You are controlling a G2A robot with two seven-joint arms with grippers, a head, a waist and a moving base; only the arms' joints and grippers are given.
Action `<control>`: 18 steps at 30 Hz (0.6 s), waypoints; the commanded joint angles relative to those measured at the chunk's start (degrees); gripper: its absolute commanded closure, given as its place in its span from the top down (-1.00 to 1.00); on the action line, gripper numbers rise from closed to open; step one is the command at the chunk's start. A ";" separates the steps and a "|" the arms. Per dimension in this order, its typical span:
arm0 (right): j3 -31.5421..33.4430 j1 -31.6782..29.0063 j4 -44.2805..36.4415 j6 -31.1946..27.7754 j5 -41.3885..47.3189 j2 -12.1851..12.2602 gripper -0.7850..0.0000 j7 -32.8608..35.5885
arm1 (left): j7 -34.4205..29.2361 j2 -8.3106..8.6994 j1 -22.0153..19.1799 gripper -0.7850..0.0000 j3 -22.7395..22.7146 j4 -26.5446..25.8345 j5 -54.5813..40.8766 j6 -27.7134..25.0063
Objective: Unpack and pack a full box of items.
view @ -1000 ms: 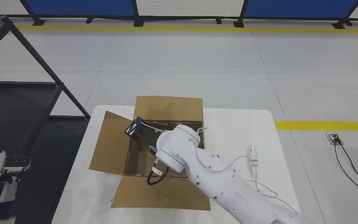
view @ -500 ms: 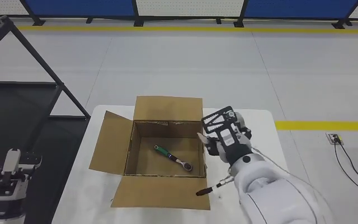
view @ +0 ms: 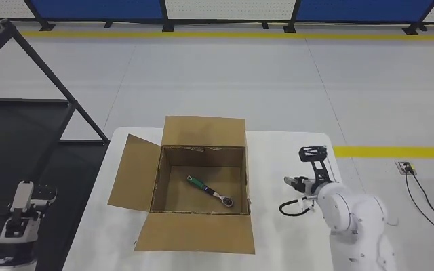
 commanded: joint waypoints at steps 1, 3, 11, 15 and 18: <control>1.34 0.65 4.03 -0.10 -0.12 0.26 1.00 -0.28 | 0.30 -0.06 0.30 1.00 0.21 -0.28 0.37 0.11; 2.13 1.35 7.43 -0.22 0.32 0.47 1.00 -0.73 | 0.58 -0.11 0.59 1.00 0.42 -0.55 0.77 0.22; 3.19 3.25 17.11 -1.48 2.60 1.13 0.95 -4.34 | 1.27 -0.27 1.17 1.00 1.25 -1.73 2.12 0.53; 3.53 4.36 20.42 -1.50 2.77 1.49 0.87 -5.66 | 1.25 -0.33 1.37 1.00 1.37 -2.23 2.05 0.54; 3.49 4.95 21.87 -1.03 2.77 1.71 0.82 -5.39 | 1.23 -0.36 1.59 1.00 1.26 -2.49 2.01 0.37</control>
